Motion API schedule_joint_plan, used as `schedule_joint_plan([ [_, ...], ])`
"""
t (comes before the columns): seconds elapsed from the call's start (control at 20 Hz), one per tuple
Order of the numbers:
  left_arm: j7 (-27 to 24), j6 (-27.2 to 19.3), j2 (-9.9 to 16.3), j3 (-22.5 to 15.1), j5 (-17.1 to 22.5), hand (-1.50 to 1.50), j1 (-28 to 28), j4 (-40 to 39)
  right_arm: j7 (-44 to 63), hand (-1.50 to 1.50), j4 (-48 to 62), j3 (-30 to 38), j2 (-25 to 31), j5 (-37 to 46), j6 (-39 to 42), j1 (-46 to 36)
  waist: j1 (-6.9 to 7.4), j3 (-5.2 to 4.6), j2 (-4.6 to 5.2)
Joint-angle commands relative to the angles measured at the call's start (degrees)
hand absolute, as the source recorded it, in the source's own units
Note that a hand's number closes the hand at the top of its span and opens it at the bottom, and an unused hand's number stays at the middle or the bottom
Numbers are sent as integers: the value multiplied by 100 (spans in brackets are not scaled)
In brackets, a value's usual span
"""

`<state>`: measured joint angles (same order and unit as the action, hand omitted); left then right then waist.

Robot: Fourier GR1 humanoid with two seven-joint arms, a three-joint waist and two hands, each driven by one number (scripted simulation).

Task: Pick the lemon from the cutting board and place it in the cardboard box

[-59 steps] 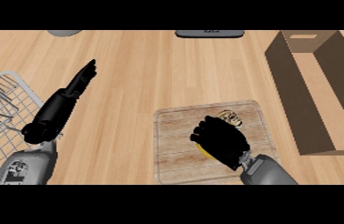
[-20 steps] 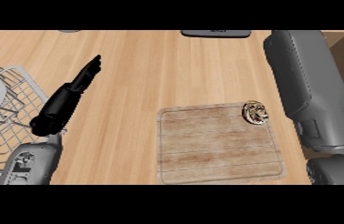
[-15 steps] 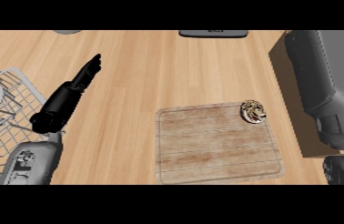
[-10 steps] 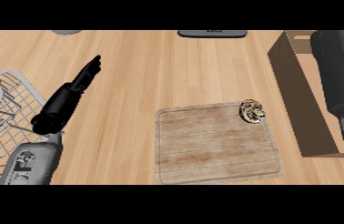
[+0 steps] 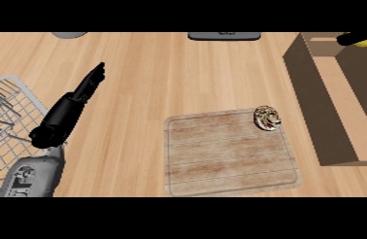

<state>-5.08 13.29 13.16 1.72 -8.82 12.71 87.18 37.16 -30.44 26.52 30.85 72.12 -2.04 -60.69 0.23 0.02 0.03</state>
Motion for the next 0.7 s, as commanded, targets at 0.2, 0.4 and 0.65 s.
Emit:
schedule_joint_plan([
  [0.2,41,3,-15,-37,-61,0,-278,326,-449,150,286,310,444,-615,1215,645,-23,-2,-20],
  [0.4,18,261,192,307,259,0,-59,34,-1414,-150,210,473,595,-1102,1717,908,-65,-2,-19],
  [0.65,80,144,52,153,72,0,-29,64,-2126,-150,-281,559,462,-1449,1155,971,-62,-1,-17],
])
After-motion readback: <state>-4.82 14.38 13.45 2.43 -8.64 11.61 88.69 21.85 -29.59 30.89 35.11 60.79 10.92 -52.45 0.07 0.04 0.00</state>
